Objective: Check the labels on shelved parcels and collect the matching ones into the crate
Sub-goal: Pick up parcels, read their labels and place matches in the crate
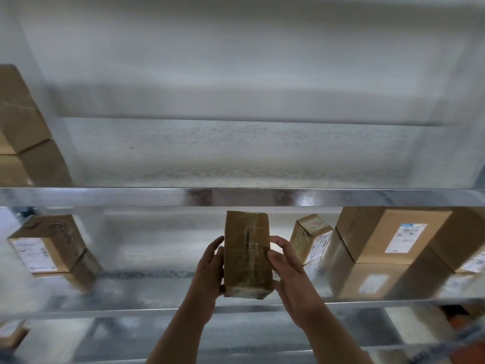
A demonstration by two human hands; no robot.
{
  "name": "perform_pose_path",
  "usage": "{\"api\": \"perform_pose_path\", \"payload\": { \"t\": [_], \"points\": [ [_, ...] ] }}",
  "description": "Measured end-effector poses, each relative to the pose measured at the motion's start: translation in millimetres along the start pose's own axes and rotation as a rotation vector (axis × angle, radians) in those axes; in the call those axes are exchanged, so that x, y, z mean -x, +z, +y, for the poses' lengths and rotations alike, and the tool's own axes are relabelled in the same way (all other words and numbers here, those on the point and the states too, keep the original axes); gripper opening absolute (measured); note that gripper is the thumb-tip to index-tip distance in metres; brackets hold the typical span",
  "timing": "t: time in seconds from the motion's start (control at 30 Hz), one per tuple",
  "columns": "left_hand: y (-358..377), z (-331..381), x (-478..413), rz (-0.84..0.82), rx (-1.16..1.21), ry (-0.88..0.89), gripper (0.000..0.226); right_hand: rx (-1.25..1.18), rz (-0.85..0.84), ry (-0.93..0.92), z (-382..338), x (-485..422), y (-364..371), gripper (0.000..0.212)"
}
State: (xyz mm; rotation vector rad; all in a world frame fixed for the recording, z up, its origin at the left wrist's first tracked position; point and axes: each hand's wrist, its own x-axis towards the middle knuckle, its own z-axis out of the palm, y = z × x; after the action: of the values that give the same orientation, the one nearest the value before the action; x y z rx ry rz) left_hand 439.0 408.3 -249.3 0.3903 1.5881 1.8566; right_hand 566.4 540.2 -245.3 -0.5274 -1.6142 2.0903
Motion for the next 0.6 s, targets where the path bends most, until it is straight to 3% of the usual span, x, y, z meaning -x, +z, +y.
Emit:
{"api": "perform_pose_path", "payload": {
  "t": [0.1, 0.37, 0.6],
  "points": [
    [1.9, 1.4, 6.5, -0.133, 0.053, -0.017, 0.058, -0.054, -0.061, 0.058, -0.4, 1.2, 0.0, 0.044],
    [0.0, -3.2, 3.1, -0.177, 0.003, -0.023, 0.070, 0.026, -0.068, 0.088, -2.3, -0.9, 3.9, 0.082],
    [-5.4, -6.9, 2.1, -0.190, 0.006, 0.028, 0.080, 0.002, -0.043, 0.048, -3.7, 2.2, 6.1, 0.060]
  ]
}}
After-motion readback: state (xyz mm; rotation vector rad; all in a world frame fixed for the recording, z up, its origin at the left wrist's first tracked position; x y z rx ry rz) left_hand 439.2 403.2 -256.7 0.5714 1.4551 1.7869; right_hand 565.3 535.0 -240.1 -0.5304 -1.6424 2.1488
